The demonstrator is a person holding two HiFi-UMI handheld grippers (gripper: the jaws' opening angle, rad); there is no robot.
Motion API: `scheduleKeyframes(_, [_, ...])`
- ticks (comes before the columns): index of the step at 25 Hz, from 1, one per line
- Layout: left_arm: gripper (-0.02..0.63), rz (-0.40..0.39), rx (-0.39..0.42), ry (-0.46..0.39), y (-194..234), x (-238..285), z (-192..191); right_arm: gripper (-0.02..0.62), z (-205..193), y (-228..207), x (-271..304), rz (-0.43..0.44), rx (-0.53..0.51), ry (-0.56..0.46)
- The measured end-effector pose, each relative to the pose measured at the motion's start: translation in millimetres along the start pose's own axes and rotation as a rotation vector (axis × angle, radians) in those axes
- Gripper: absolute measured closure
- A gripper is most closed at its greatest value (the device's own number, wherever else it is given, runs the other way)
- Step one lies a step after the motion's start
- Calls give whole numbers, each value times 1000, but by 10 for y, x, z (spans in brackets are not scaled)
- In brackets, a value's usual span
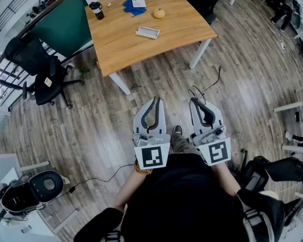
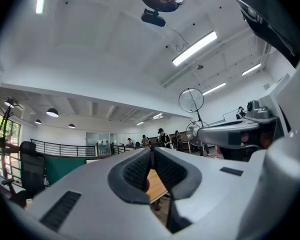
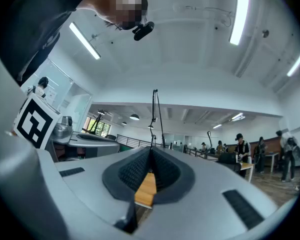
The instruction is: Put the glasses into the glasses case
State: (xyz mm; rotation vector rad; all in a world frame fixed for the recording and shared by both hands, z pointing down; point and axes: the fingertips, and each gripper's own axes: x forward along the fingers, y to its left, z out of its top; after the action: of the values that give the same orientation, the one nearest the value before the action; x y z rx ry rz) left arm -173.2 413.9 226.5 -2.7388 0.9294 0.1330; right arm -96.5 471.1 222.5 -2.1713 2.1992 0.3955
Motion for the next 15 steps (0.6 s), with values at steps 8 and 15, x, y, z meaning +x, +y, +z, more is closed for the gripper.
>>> scheduleKeyframes(8, [566,47,-20,37,-115,401,-95,581,-153,-512,125,18,53,-9])
scheduleKeyframes(15, [566,44,50,81,-401,752,-175,581,-365,-899,183,52,105,-22])
